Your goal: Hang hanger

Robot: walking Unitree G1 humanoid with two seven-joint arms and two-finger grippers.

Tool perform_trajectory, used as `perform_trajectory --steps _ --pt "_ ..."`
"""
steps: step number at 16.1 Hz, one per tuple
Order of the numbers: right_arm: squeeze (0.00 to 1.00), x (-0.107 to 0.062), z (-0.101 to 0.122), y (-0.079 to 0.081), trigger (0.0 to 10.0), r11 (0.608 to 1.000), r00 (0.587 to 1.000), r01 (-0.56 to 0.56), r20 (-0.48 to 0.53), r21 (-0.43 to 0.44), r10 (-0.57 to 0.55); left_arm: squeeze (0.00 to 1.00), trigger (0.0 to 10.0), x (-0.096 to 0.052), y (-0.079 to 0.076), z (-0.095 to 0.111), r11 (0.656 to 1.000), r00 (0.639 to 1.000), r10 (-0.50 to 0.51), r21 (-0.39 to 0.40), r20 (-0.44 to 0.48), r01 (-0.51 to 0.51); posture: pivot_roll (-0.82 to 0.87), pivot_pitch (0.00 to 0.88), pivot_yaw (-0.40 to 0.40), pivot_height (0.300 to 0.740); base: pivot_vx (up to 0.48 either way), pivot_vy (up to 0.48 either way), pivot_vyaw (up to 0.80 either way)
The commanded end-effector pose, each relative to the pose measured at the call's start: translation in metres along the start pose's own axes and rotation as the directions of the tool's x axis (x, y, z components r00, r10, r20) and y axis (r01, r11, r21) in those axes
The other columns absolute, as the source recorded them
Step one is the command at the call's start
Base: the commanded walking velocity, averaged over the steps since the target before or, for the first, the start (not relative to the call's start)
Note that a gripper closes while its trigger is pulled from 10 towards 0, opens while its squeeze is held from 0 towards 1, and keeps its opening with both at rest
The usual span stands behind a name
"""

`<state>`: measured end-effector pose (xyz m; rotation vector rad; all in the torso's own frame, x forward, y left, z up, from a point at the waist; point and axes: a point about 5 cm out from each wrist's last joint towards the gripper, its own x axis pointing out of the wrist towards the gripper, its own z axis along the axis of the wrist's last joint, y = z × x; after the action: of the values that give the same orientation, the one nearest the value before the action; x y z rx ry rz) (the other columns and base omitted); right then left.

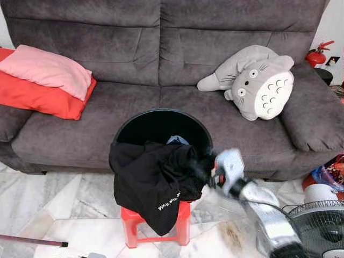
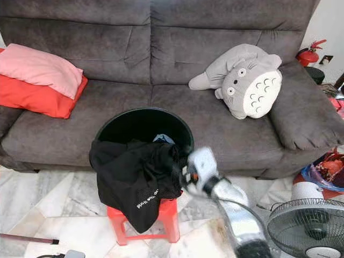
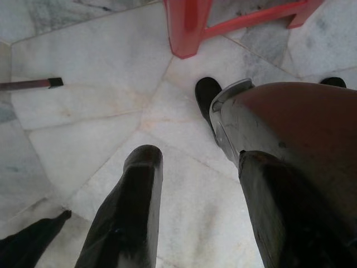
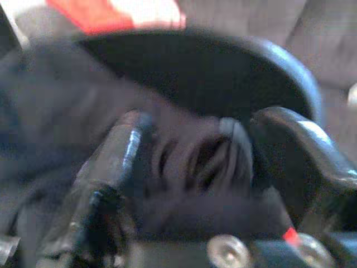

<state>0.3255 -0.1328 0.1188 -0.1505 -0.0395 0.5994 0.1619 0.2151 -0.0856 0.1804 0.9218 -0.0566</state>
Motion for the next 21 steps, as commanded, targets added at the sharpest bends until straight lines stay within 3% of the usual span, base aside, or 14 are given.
perform_trajectory --steps 1,3,6,7,10,11,12,13,14,15,17,18,19,21 --pt "0.00 -0.004 0.008 -0.011 10.0 0.992 0.990 0.126 0.065 0.003 -0.126 0.00 10.0 -0.003 -0.004 -0.014 1.000 0.999 -0.008 -0.007 -0.043 0.008 -0.04 0.195 -0.005 0.740 0.000 0.000 0.00" --pt "0.00 -0.012 0.020 -0.017 10.0 0.975 0.961 0.218 0.163 0.049 -0.223 0.00 10.0 -0.003 -0.005 -0.013 1.000 0.999 -0.012 -0.006 -0.042 0.012 -0.04 0.195 -0.006 0.740 0.000 0.000 0.00" --pt "0.00 -0.024 0.015 -0.010 10.0 0.971 0.958 0.238 0.159 0.027 -0.240 0.00 10.0 -0.003 -0.006 -0.012 1.000 0.999 -0.016 -0.004 -0.036 0.016 -0.05 0.189 -0.012 0.740 0.000 0.000 0.00" --pt "0.00 -0.031 0.018 -0.006 10.0 0.969 0.953 0.233 0.178 0.080 -0.244 0.00 10.0 -0.002 -0.003 -0.009 1.000 1.000 0.007 -0.004 -0.014 -0.007 -0.05 0.185 -0.014 0.740 0.000 0.000 0.00" --pt "0.00 -0.058 0.003 0.009 10.0 0.960 0.954 0.279 0.104 0.030 -0.281 0.00 10.0 -0.003 0.032 0.017 0.972 0.968 0.224 0.047 0.111 -0.231 -0.06 0.169 -0.023 0.740 0.000 0.000 0.00" --pt "0.00 -0.071 -0.011 0.009 10.0 0.925 0.926 0.370 0.049 0.082 -0.375 0.00 10.0 -0.004 0.046 0.048 0.940 0.925 0.273 0.132 0.263 -0.315 -0.06 0.169 -0.023 0.740 0.000 0.000 0.00" --pt "0.00 -0.083 -0.021 0.011 10.0 0.905 0.907 0.418 0.014 0.083 -0.420 0.00 10.0 -0.009 0.049 0.079 0.942 0.868 0.280 0.055 0.410 -0.330 -0.06 0.163 -0.023 0.740 0.000 0.000 0.00" --pt "0.00 -0.091 -0.025 0.011 10.0 0.879 0.880 0.473 -0.005 0.058 -0.474 0.00 10.0 -0.012 0.054 0.091 0.951 0.840 0.294 -0.055 0.456 -0.303 -0.06 0.161 -0.024 0.740 0.000 0.000 0.00" --pt "0.00 -0.107 -0.026 0.005 10.0 0.795 0.796 0.606 -0.021 0.019 -0.605 0.00 10.0 -0.015 0.061 0.109 0.953 0.801 0.300 -0.115 0.519 -0.282 -0.06 0.154 -0.030 0.740 0.000 0.000 0.00" --pt "0.00 -0.123 -0.030 0.006 10.0 0.722 0.721 0.692 -0.072 0.015 -0.689 0.00 10.0 -0.021 0.058 0.135 0.963 0.737 0.261 -0.120 0.624 -0.240 -0.07 0.157 -0.034 0.740 0.000 0.000 0.00" --pt "0.00 -0.140 -0.046 0.016 10.0 0.695 0.685 0.719 -0.176 0.002 -0.707 0.00 10.0 -0.031 0.048 0.166 0.979 0.658 0.190 -0.093 0.729 -0.180 -0.07 0.162 -0.038 0.740 0.000 0.000 0.00" --pt "0.00 -0.149 -0.070 0.028 10.0 0.715 0.691 0.699 -0.286 0.029 -0.664 0.00 10.0 -0.042 0.037 0.191 0.992 0.597 0.127 -0.098 0.792 -0.081 -0.08 0.171 -0.037 0.740 0.000 0.000 0.00" --pt "0.00 -0.152 -0.083 0.032 10.0 0.710 0.676 0.703 -0.339 0.034 -0.654 0.00 10.0 -0.048 0.031 0.201 0.996 0.567 0.093 -0.079 0.818 -0.049 -0.08 0.171 -0.037 0.740 0.000 0.000 0.00" --pt "0.00 -0.159 -0.115 0.037 10.0 0.655 0.600 0.753 -0.477 0.064 -0.643 0.00 10.0 -0.069 0.027 0.223 0.996 0.482 0.090 -0.076 0.872 -0.049 -0.07 0.181 -0.037 0.740 0.000 0.000 0.00"
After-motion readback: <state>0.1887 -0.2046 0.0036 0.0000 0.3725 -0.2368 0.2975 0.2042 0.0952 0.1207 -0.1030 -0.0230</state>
